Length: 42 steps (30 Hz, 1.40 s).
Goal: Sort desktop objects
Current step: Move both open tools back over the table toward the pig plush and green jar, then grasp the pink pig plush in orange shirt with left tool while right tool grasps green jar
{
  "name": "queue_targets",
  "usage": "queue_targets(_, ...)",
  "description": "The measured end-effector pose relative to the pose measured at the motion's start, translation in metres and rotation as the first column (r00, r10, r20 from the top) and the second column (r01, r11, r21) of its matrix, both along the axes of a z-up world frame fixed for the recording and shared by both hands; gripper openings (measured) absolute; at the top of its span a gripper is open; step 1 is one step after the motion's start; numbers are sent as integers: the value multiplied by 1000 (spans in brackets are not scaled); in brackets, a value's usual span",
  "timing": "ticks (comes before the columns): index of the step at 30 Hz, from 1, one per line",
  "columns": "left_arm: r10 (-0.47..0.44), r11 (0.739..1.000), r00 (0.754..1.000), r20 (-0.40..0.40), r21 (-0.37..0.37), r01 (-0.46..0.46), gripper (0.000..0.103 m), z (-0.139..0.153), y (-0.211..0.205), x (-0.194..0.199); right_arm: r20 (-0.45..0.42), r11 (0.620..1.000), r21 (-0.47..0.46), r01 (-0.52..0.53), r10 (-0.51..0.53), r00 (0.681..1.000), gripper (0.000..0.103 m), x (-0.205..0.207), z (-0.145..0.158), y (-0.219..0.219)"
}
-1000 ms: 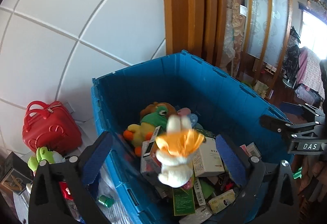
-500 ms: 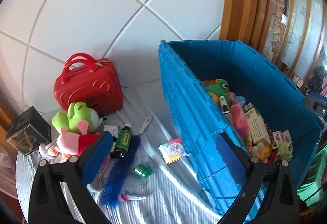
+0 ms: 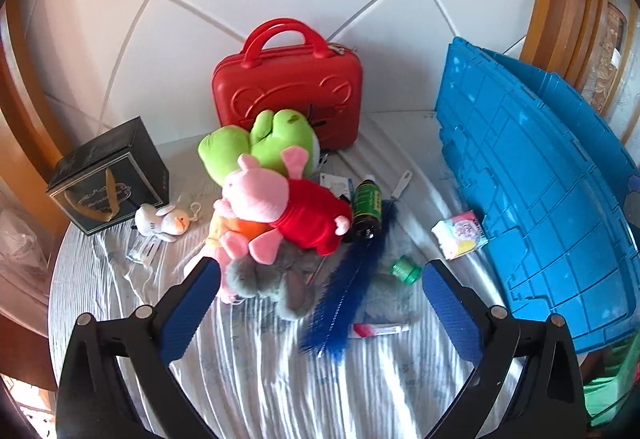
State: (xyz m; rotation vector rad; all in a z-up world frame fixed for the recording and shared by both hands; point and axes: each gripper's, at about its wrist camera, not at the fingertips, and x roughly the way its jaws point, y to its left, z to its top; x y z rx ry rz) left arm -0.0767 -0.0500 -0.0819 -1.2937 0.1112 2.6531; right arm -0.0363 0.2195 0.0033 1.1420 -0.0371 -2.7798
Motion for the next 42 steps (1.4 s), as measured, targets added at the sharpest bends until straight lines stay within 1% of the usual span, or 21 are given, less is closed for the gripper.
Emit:
queue_targets(3, 6, 1000, 1000, 27, -18, -5, 102, -18, -28, 0, 39, 1000, -5, 12, -11, 999, 103, -8, -29, -30)
queue_targets(6, 5, 999, 999, 49, -36, -3, 102, -37, -53, -2, 97, 998, -12, 64, -63, 993, 103, -22, -69, -51)
queue_targets(11, -16, 998, 997, 71, -62, 21, 102, -69, -81, -12, 183, 981, -22, 194, -187, 965, 103, -44, -137, -62)
queue_targets(13, -20, 998, 997, 76, -64, 25, 102, -82, -92, -17, 204, 975, -11, 223, -216, 955, 103, -54, -160, -64)
queue_targets(17, -5, 998, 995, 95, -58, 10, 102, -112, -116, -28, 275, 977, 48, 207, -212, 938, 103, -77, -210, -73)
queue_targets(21, 21, 998, 992, 121, -62, -14, 102, -146, -138, -44, 314, 978, 88, 191, -209, 926, 103, -92, -243, -79)
queue_targets(25, 45, 998, 989, 141, -43, -40, 101, -172, -154, -63, 331, 976, 120, 180, -210, 920, 103, -101, -265, -81)
queue_targets(28, 42, 999, 989, 145, -26, -39, 100, -185, -155, -80, 330, 975, 132, 181, -215, 919, 103, -105, -273, -78)
queue_targets(30, 26, 1000, 990, 139, -7, -25, 100, -190, -152, -93, 329, 975, 126, 182, -215, 920, 103, -108, -276, -76)
queue_targets(34, 15, 1000, 993, 114, 9, -16, 100, -192, -143, -121, 311, 979, 129, 161, -194, 930, 103, -116, -282, -76)
queue_targets(37, -3, 1000, 991, 132, 24, 0, 100, -199, -134, -141, 311, 981, 126, 149, -181, 933, 103, -123, -288, -77)
queue_targets(38, -13, 1000, 989, 149, 16, 11, 100, -204, -130, -147, 313, 981, 126, 145, -178, 933, 103, -125, -290, -77)
queue_targets(40, -20, 999, 984, 178, -25, 25, 100, -215, -121, -157, 319, 981, 136, 136, -173, 932, 103, -127, -295, -78)
queue_targets(42, -14, 999, 981, 194, -35, 21, 100, -224, -117, -164, 326, 981, 145, 129, -170, 930, 103, -130, -300, -79)
